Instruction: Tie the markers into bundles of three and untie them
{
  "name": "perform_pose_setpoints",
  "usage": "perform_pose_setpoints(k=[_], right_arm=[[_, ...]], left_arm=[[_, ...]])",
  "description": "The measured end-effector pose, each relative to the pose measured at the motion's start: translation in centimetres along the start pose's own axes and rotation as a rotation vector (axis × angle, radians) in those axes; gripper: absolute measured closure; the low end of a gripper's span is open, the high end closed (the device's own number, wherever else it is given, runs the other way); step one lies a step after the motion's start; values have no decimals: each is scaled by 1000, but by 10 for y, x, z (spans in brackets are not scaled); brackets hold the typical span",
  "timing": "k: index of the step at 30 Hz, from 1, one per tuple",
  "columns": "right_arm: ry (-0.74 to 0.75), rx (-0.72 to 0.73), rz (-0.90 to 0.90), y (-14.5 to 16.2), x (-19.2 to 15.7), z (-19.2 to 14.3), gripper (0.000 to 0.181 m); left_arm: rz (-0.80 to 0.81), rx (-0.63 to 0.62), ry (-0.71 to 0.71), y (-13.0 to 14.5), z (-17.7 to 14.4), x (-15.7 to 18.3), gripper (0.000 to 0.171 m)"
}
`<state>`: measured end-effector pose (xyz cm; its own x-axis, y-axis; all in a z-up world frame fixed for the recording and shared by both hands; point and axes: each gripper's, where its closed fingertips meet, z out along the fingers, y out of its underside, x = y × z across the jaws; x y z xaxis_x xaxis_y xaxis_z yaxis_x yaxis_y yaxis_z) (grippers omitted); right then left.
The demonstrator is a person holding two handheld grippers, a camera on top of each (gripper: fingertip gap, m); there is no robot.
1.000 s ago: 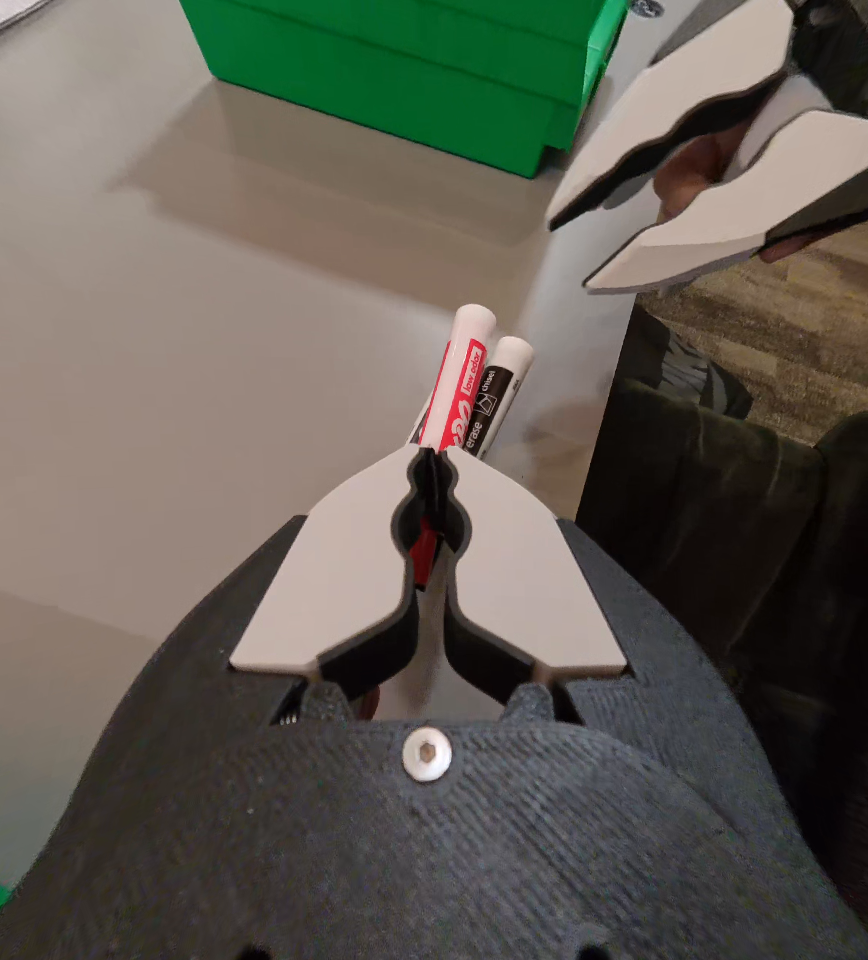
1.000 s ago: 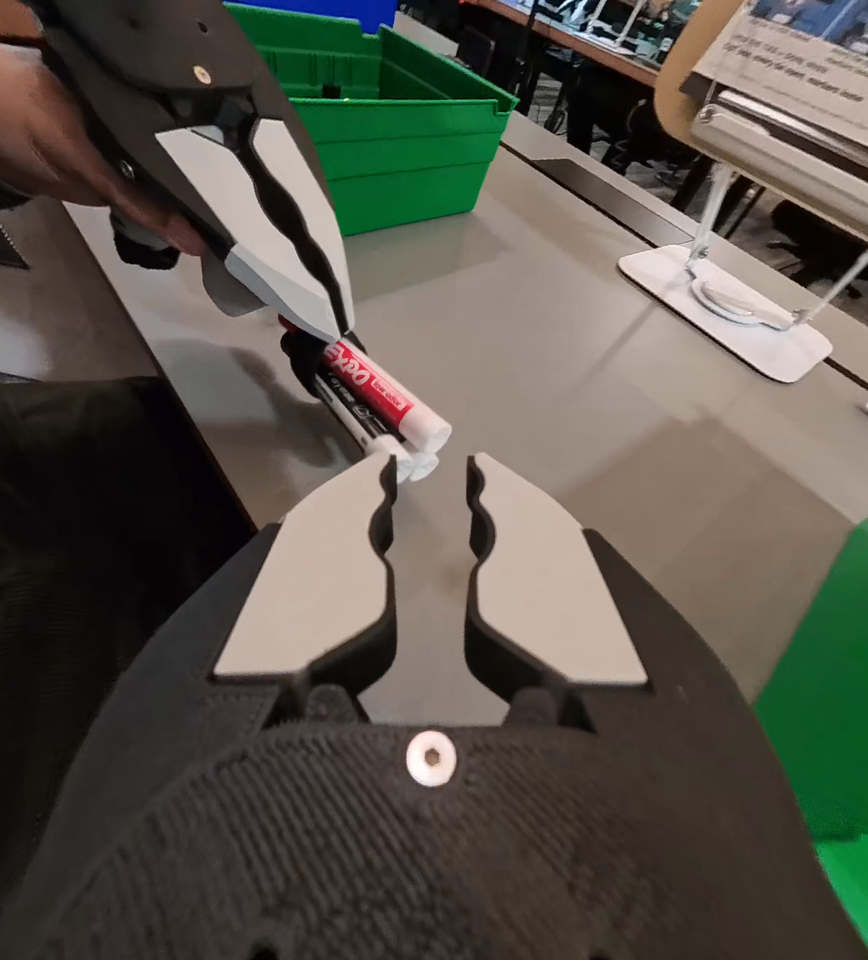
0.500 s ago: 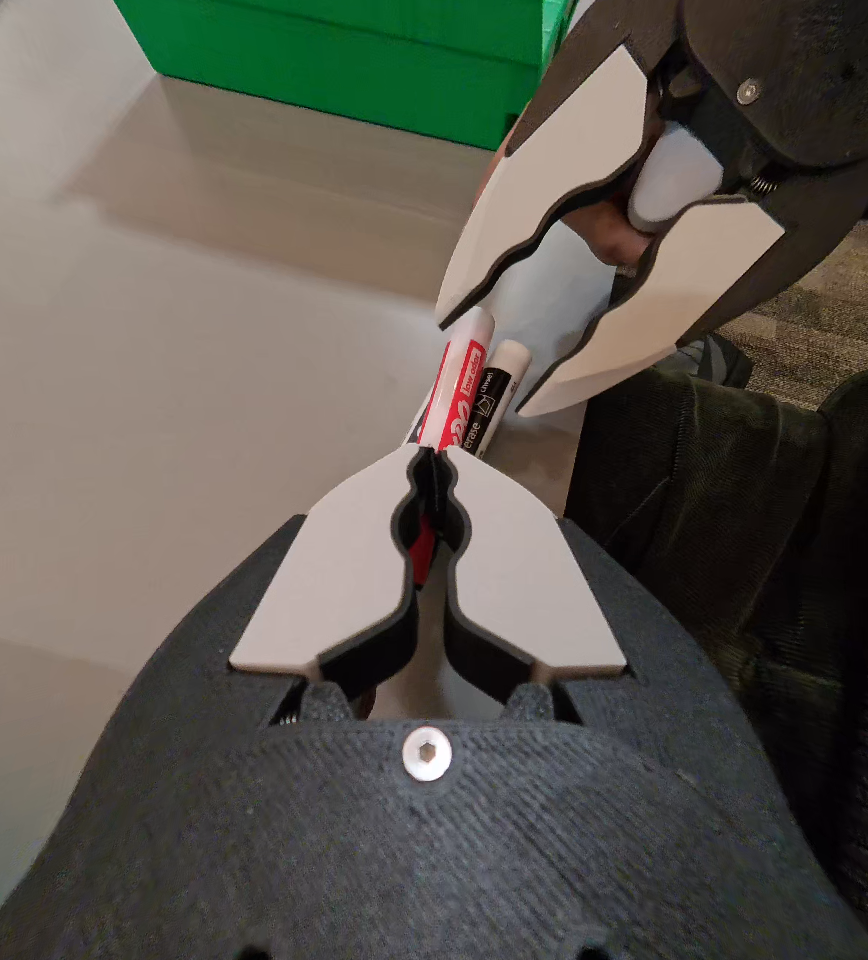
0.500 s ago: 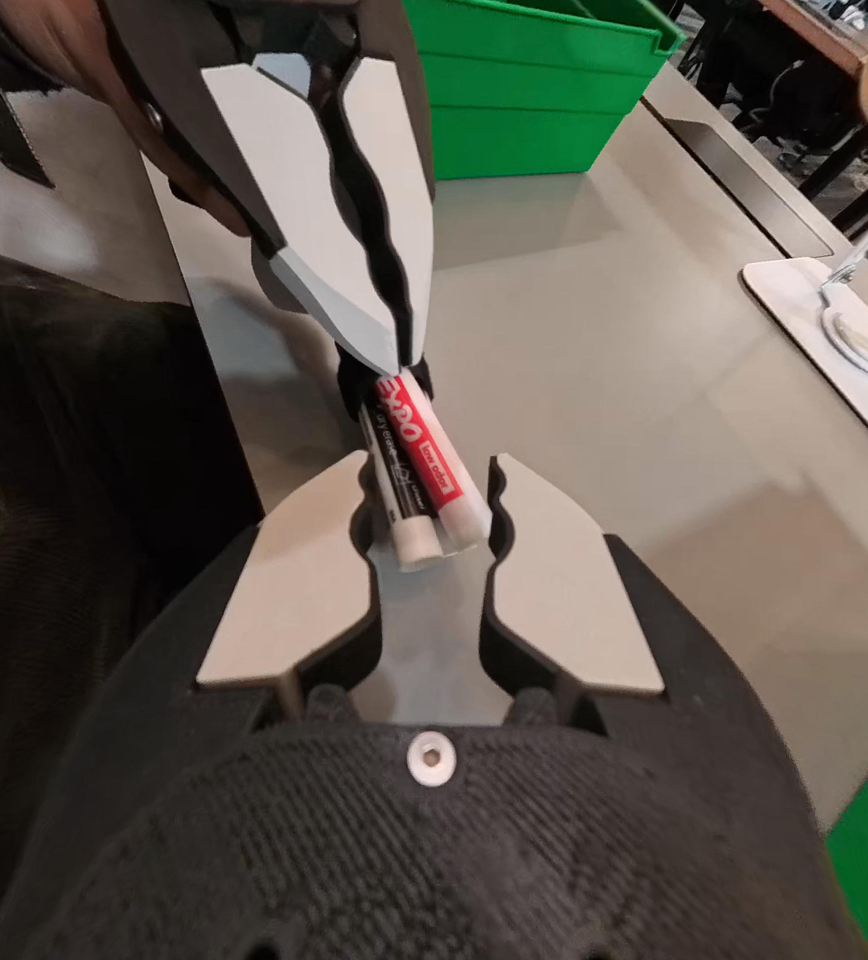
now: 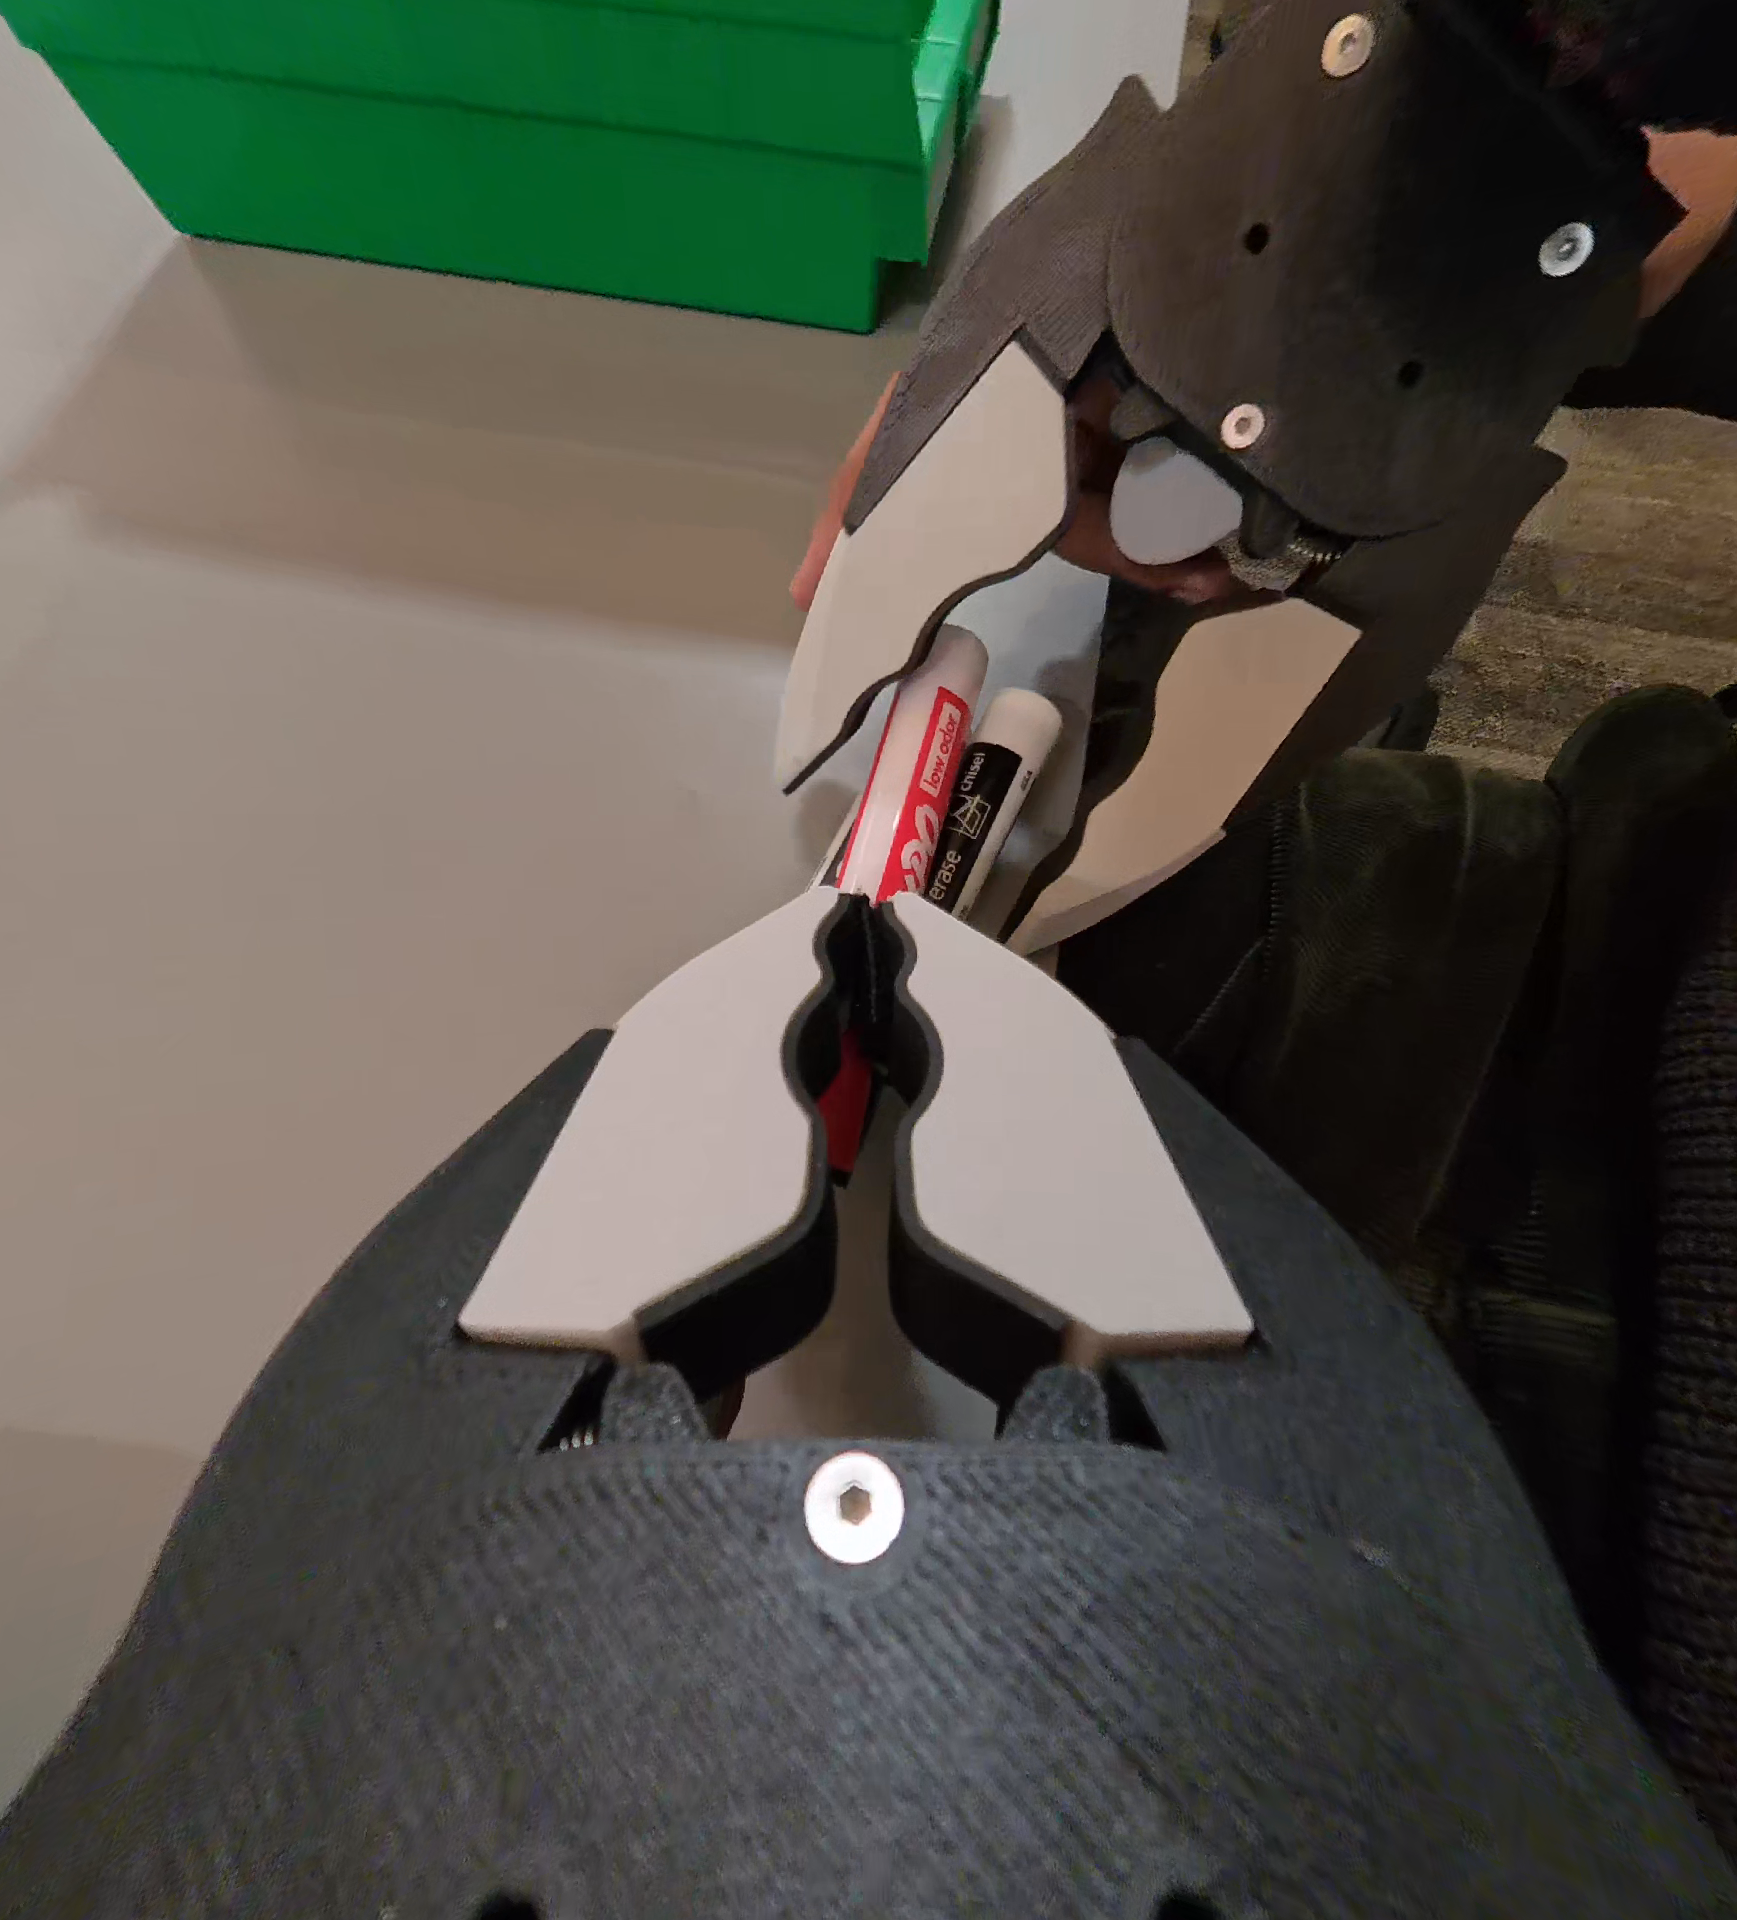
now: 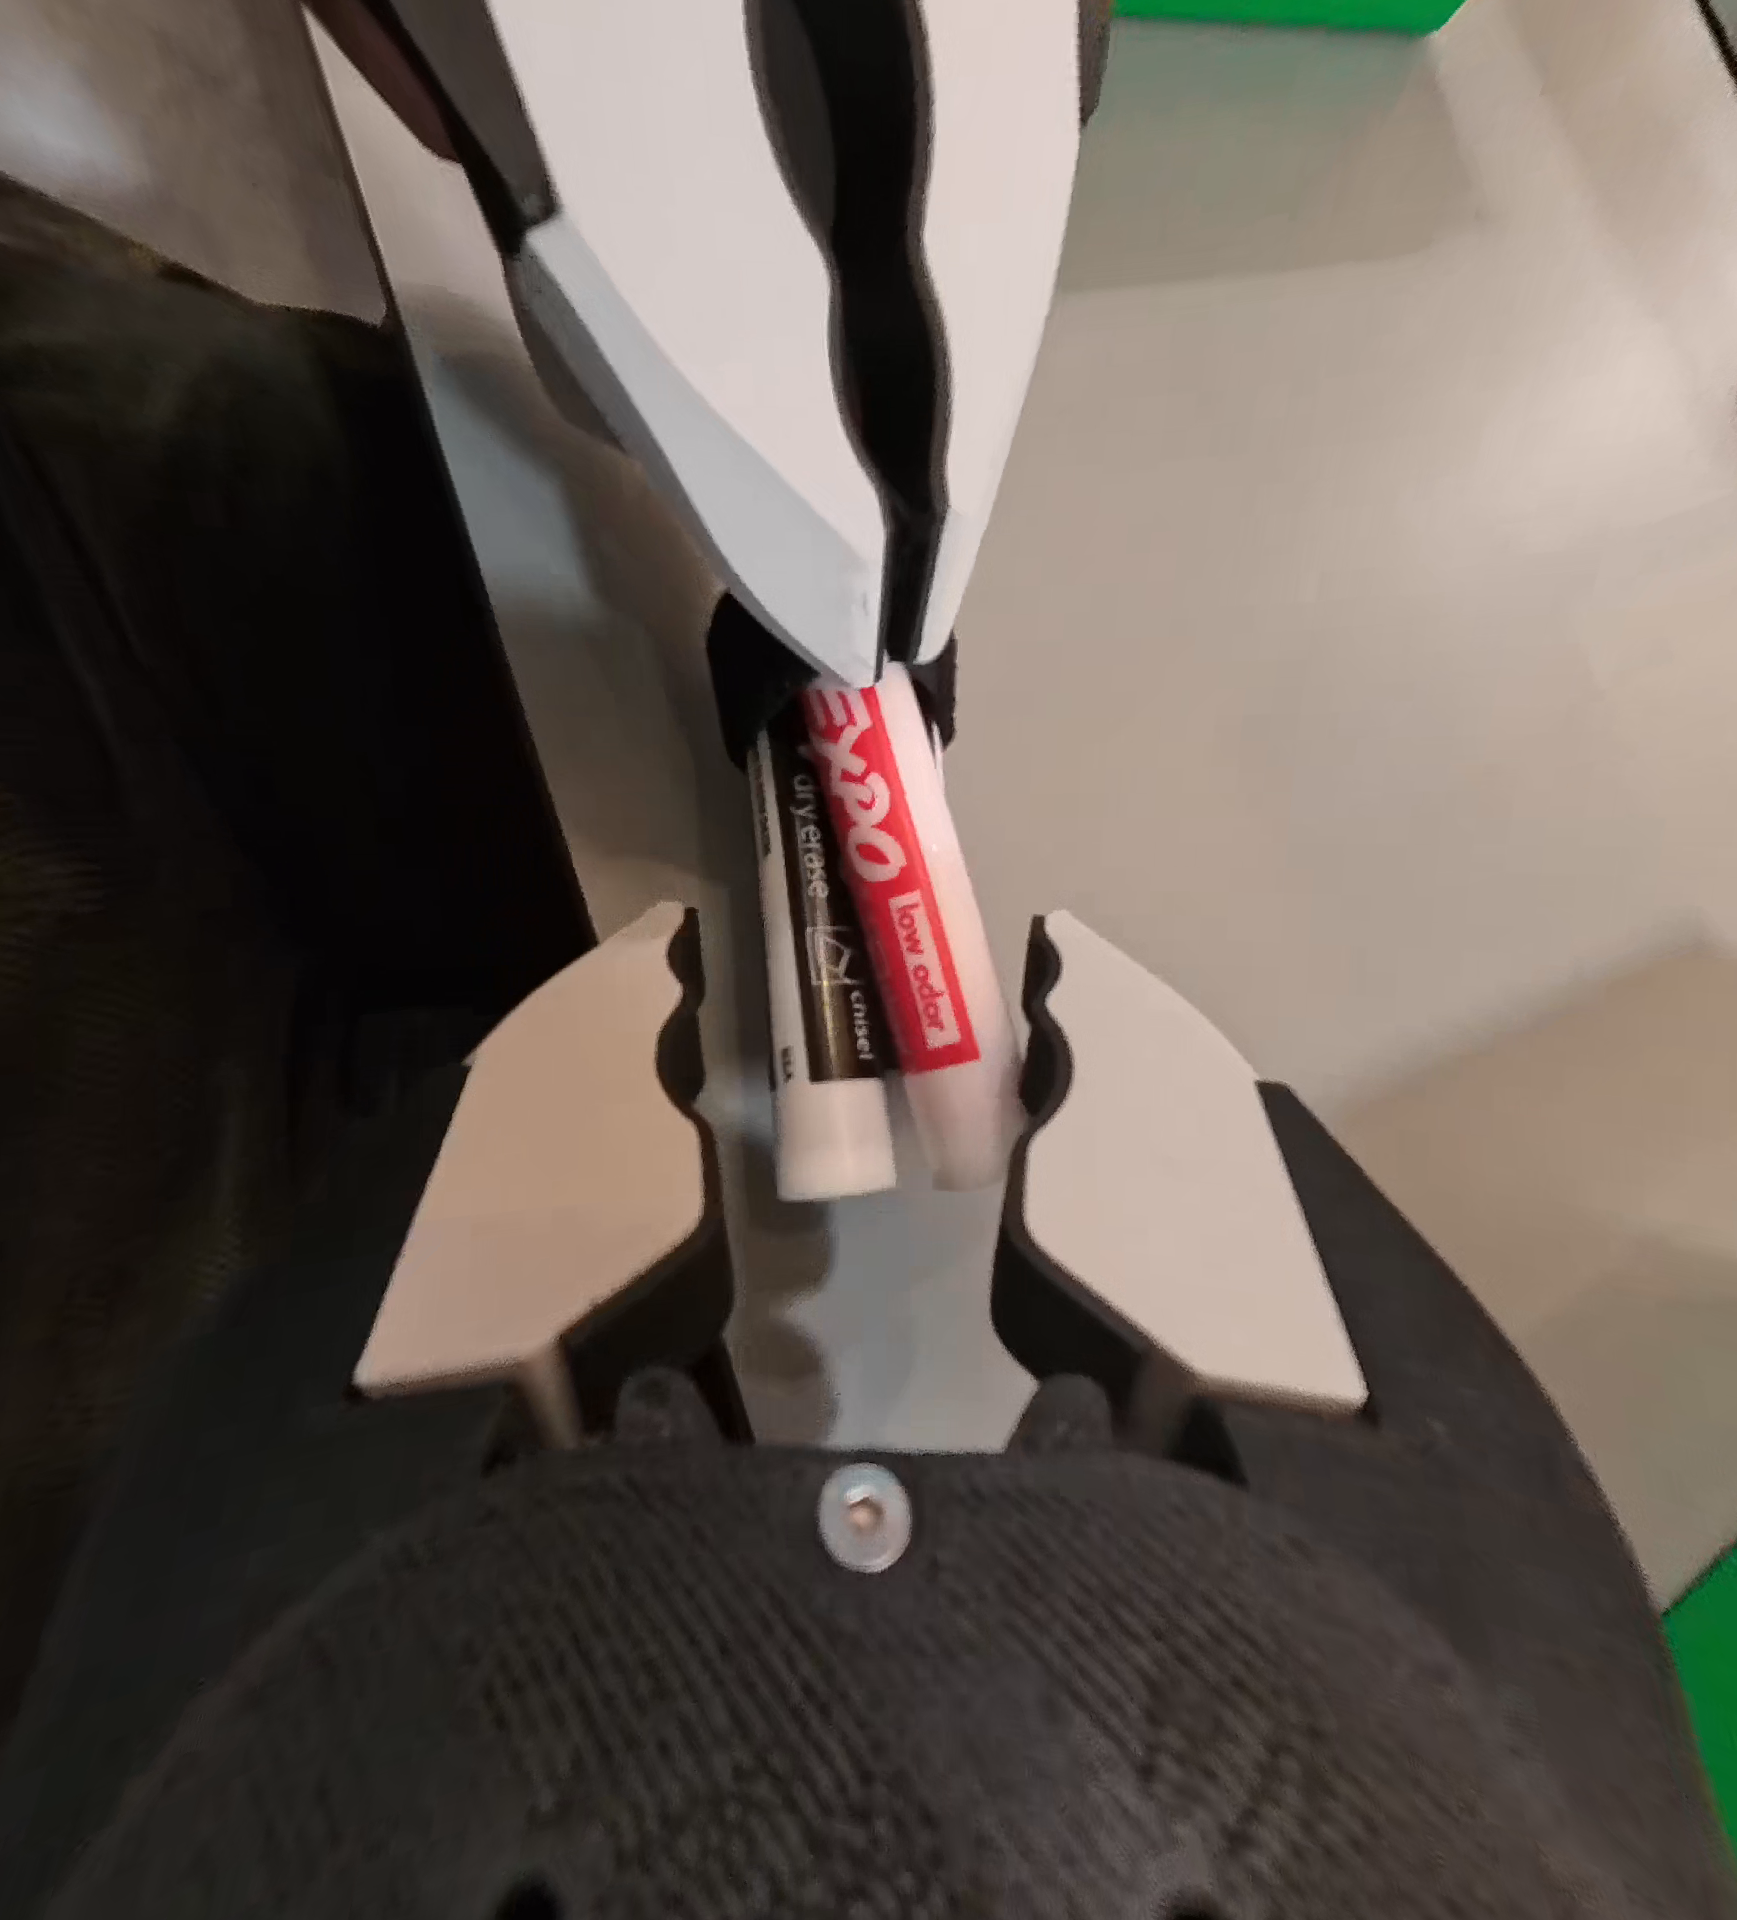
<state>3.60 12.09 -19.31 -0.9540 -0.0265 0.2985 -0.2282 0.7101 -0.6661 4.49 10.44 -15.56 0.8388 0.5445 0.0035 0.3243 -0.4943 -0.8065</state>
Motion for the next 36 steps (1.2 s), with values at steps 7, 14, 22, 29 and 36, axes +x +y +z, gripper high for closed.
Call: perform_pose_setpoints(k=[7, 14, 22, 29, 36], right_arm=[[-11, -51, -3, 8, -2, 2, 126], [-38, -69, 11, 10, -5, 1, 133], [-31, -114, -22, 12, -3, 0, 141], [-20, -156, -43, 14, -1, -2, 142], [-26, -157, -15, 16, 0, -1, 142]], left_arm=[[58, 27, 27, -6, 0, 11, 166], [103, 47, 11, -11, -1, 13, 166], [116, 42, -4, -10, 0, 12, 166], [118, 39, -9, -9, 1, 12, 166], [87, 62, -24, -10, 3, 9, 164]])
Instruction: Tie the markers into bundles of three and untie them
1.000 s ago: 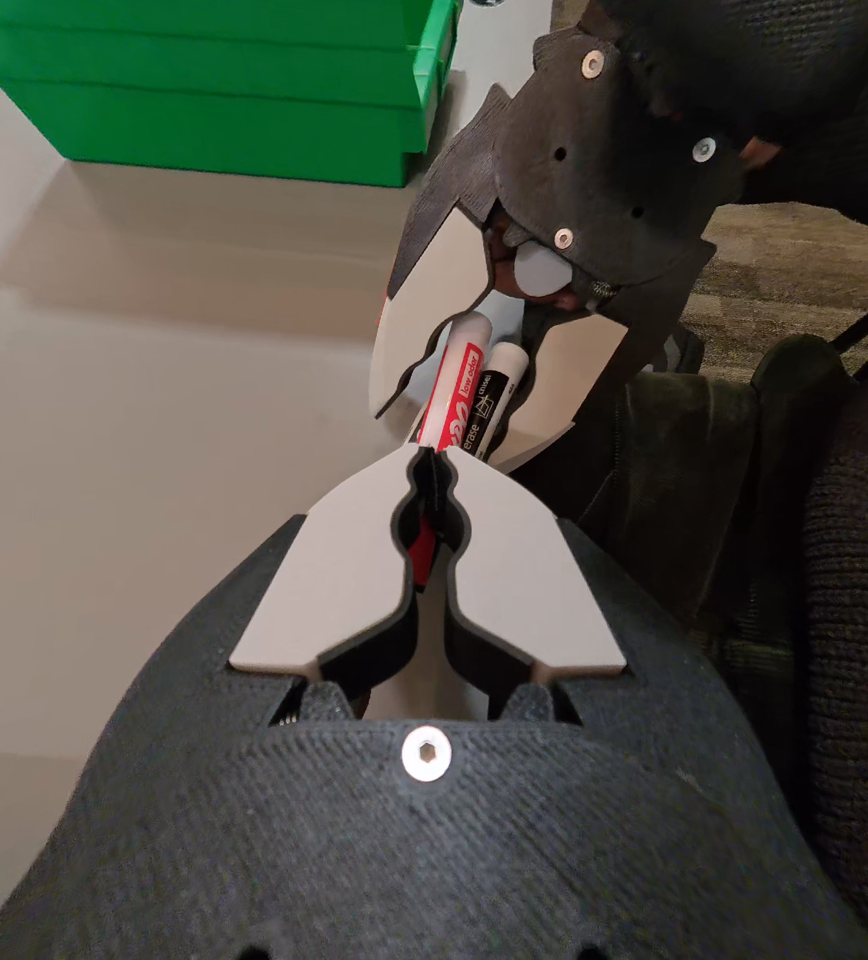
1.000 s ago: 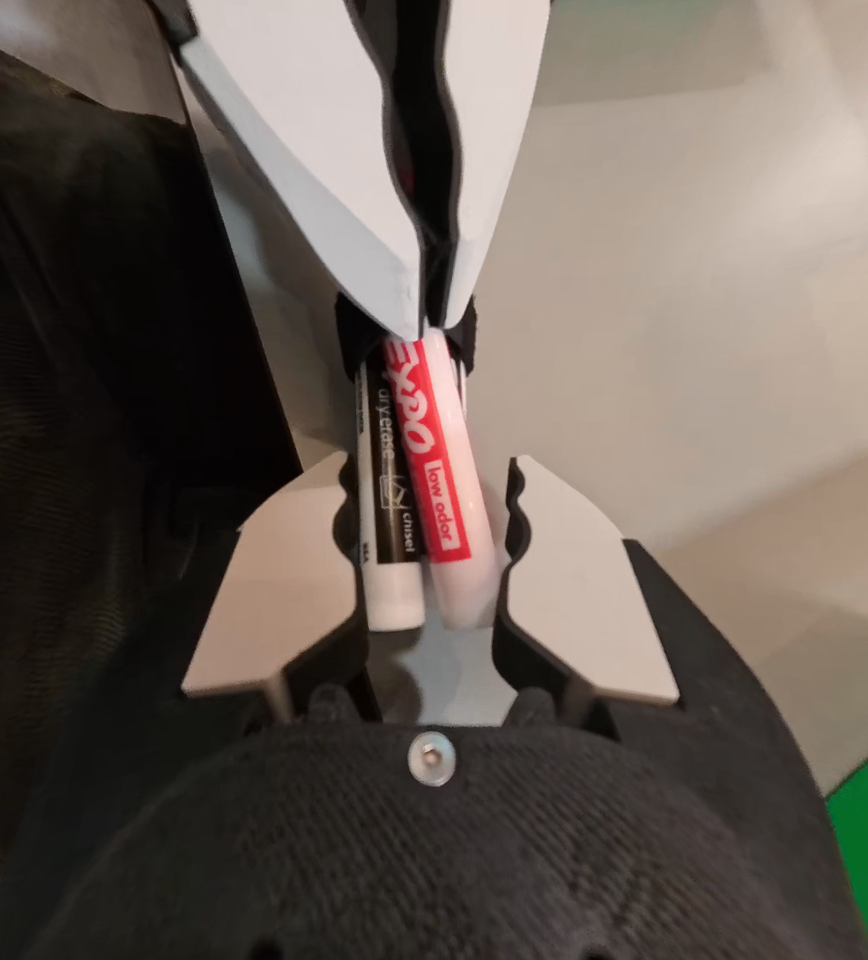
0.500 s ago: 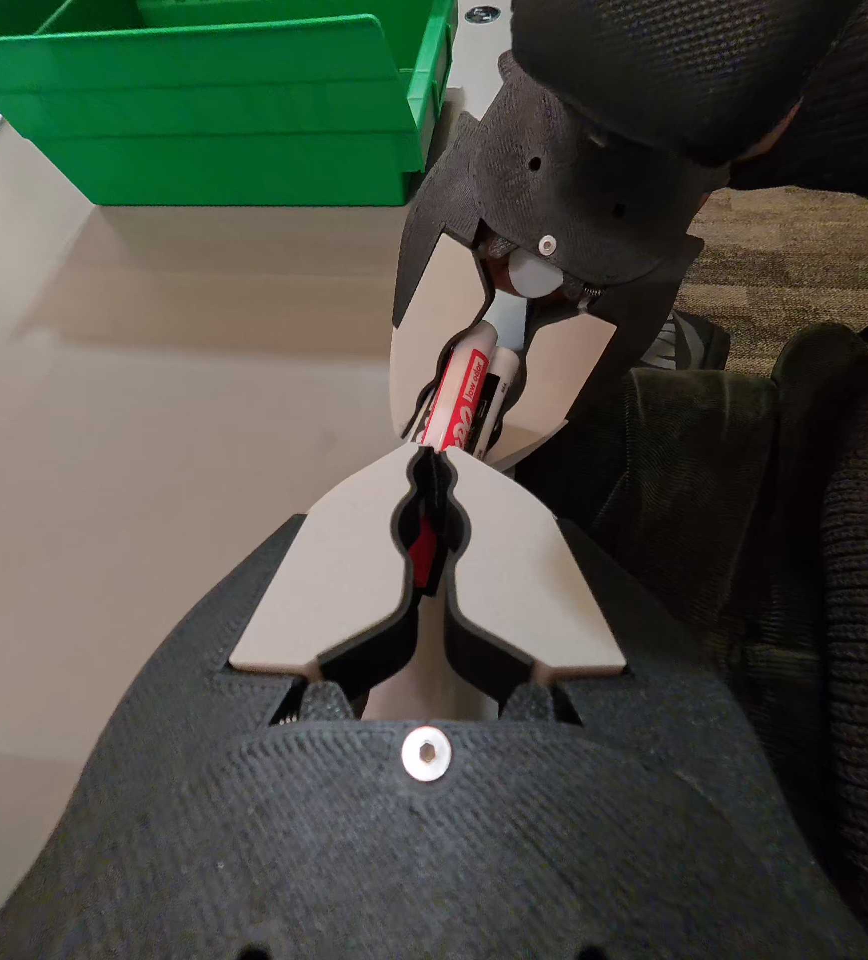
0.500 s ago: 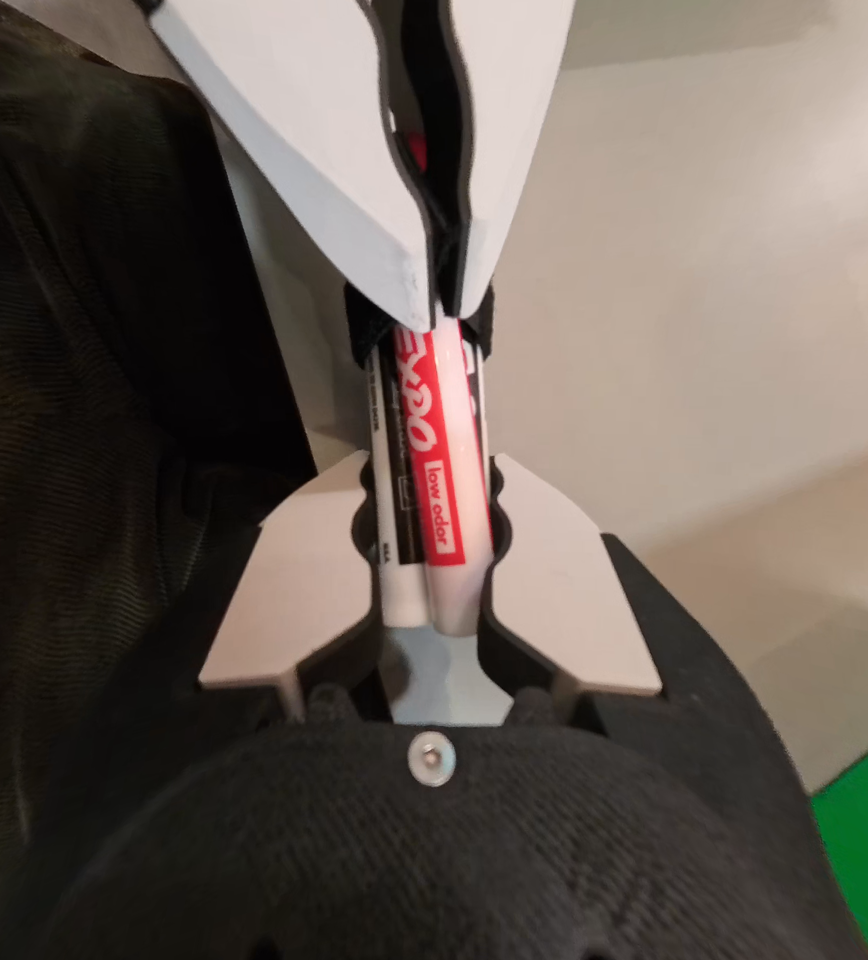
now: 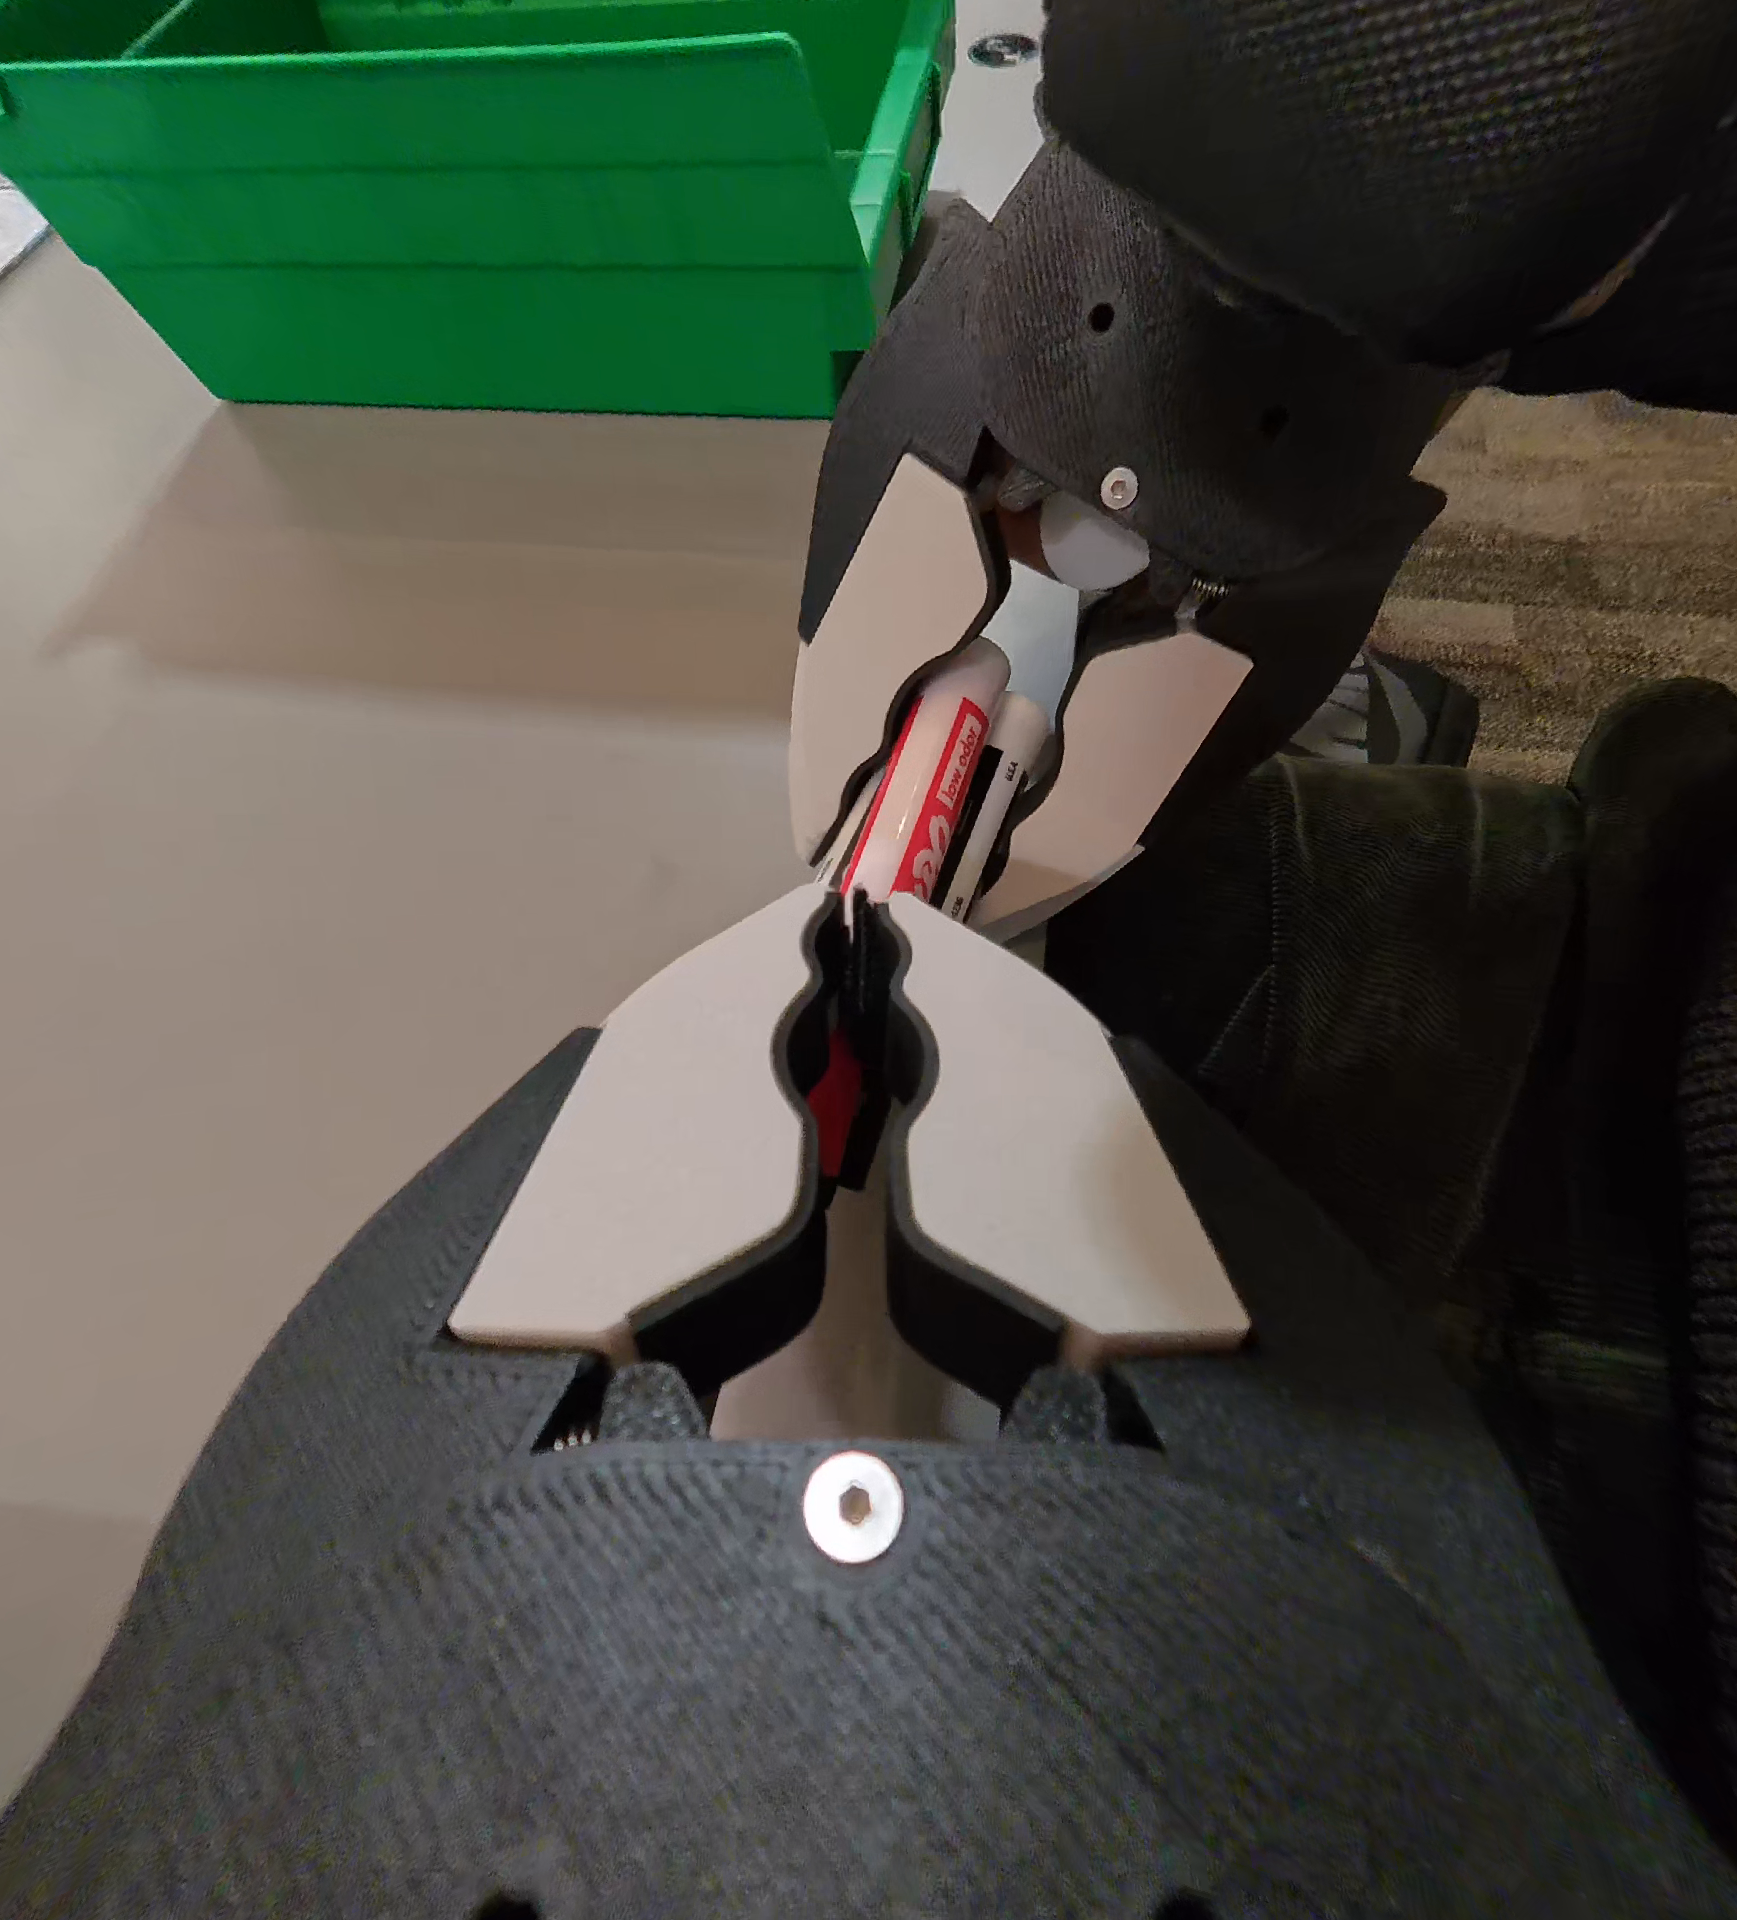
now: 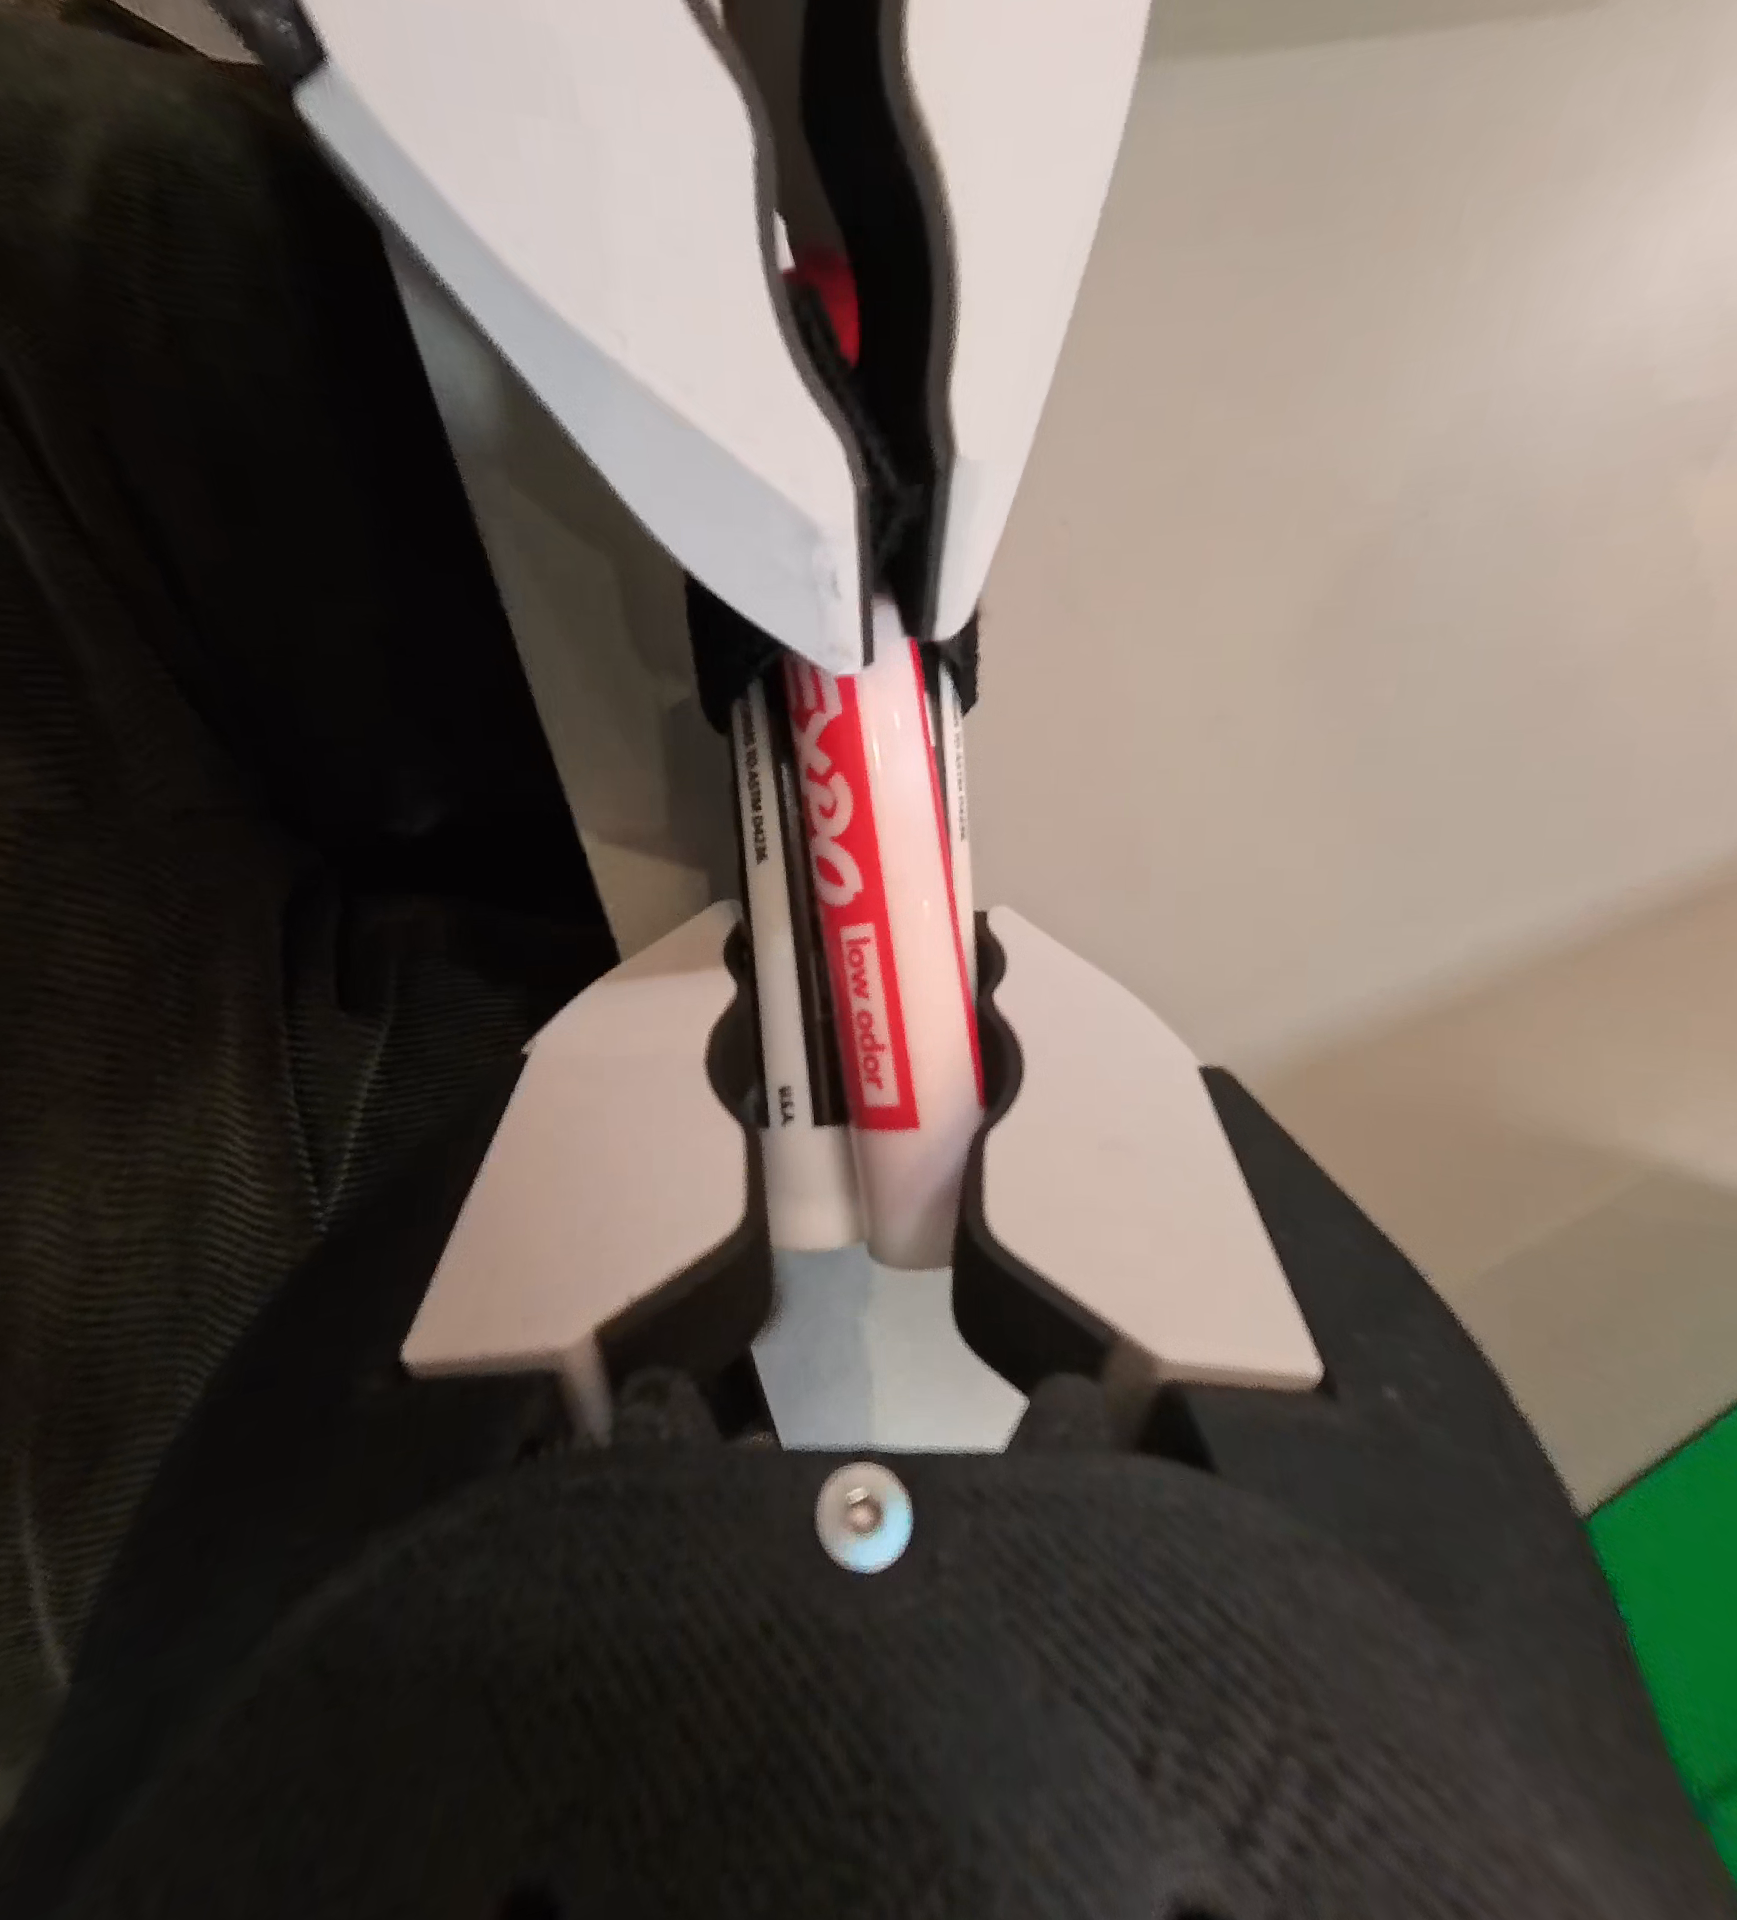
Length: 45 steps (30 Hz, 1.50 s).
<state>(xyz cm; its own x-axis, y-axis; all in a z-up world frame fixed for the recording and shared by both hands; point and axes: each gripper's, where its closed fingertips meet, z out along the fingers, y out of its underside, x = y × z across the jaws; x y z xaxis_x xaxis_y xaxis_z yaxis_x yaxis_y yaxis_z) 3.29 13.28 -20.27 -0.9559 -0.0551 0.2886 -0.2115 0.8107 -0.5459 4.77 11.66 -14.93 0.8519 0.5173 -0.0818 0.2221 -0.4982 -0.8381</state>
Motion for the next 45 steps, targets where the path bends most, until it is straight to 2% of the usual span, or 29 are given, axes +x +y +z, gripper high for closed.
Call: perform_pose_setpoints(k=[4, 9, 13, 17, 22, 26, 32, 39, 45], right_arm=[[6, 0, 24, 4, 4, -1, 142], [15, 1, 67, 12, 12, -4, 142], [10, 37, 109, 11, 16, -9, 142], [-2, 84, 143, 3, 18, -17, 142], [-4, 126, 181, -6, 22, -29, 142], [9, 141, 225, -7, 29, -35, 142], [46, 137, 305, -13, 40, -42, 142], [110, 181, 422, -31, 53, -56, 142], [32, 258, 465, -53, 39, -56, 142]], left_arm=[[-35, 50, -56, -3, -6, -13, 145], [-175, 162, -48, -11, -25, -31, 115], [-222, 84, -27, 11, -26, -38, 99], [-238, 36, -3, 17, -15, -30, 98], [-341, 97, 91, 4, -9, -17, 98], [-480, 216, 158, -12, -17, -21, 92], [-735, 478, 281, -45, -26, -20, 80], [-925, 784, 318, -66, -32, -23, 81], [-923, 790, 354, -67, -28, -18, 82]])
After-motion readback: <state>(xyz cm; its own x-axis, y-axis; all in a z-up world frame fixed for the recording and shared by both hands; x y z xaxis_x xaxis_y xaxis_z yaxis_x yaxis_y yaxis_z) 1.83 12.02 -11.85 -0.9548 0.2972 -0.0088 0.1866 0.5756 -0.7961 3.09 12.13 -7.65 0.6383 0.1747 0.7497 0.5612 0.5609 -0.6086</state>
